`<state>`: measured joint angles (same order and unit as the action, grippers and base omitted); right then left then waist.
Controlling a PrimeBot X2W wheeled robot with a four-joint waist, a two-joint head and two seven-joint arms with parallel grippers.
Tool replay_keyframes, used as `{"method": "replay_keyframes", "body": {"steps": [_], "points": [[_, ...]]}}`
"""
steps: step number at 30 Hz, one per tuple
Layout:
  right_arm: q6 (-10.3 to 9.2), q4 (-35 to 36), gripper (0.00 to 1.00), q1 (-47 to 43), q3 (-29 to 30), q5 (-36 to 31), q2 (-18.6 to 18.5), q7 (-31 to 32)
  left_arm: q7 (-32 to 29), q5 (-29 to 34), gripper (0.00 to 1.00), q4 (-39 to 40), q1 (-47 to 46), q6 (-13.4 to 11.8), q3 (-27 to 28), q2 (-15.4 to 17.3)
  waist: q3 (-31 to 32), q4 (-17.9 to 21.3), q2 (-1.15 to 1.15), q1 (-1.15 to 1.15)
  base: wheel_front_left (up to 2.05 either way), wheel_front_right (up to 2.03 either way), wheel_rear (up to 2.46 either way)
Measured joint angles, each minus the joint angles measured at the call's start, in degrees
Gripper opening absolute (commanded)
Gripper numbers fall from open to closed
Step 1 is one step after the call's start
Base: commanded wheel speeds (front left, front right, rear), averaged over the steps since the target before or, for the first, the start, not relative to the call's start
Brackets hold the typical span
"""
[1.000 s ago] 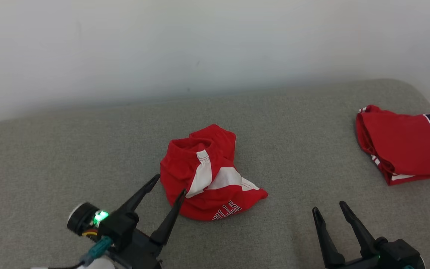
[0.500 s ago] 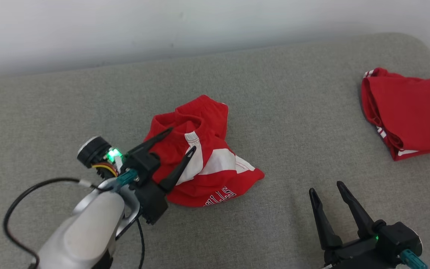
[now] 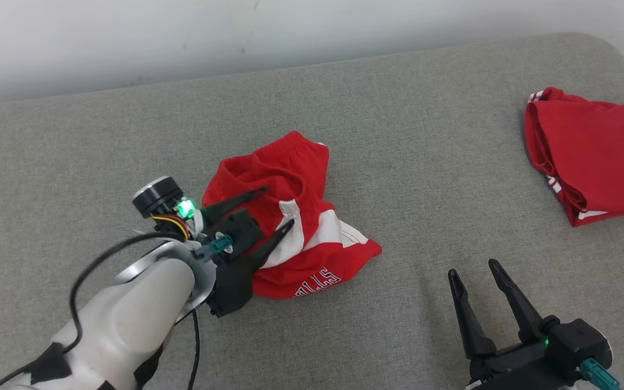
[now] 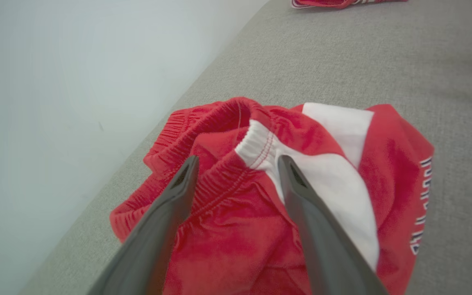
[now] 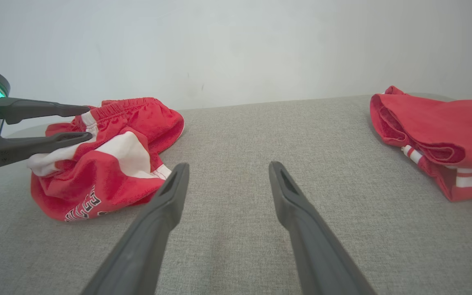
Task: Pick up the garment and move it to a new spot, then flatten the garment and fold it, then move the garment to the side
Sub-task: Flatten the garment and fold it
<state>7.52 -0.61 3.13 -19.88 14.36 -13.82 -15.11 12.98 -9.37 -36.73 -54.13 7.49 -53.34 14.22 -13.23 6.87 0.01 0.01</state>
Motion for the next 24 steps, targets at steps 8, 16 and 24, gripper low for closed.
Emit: {"method": "replay_keyframes", "body": {"steps": [8,16,24], "points": [[0.00,-0.20,1.00,0.38,-0.21,0.03,0.14,0.00,-0.23,1.58,0.00,-1.83,-3.10,0.00,-7.76,-0.29,0.22,0.00,0.00,-0.01,0.00,0.00,0.00],[0.00,-0.80,1.00,0.66,-0.48,0.29,0.66,0.00,-0.30,-5.25,0.00,-1.43,-3.77,0.00,-10.70,-1.08,1.61,0.59,0.00,-0.01,0.00,0.00,0.00],[0.00,-1.38,1.00,-0.16,-0.85,0.85,1.76,0.00,-2.94,-28.69,0.00,5.11,-3.17,0.00,-10.44,-1.49,4.50,1.72,-0.01,-0.01,0.00,0.00,0.00]]}}
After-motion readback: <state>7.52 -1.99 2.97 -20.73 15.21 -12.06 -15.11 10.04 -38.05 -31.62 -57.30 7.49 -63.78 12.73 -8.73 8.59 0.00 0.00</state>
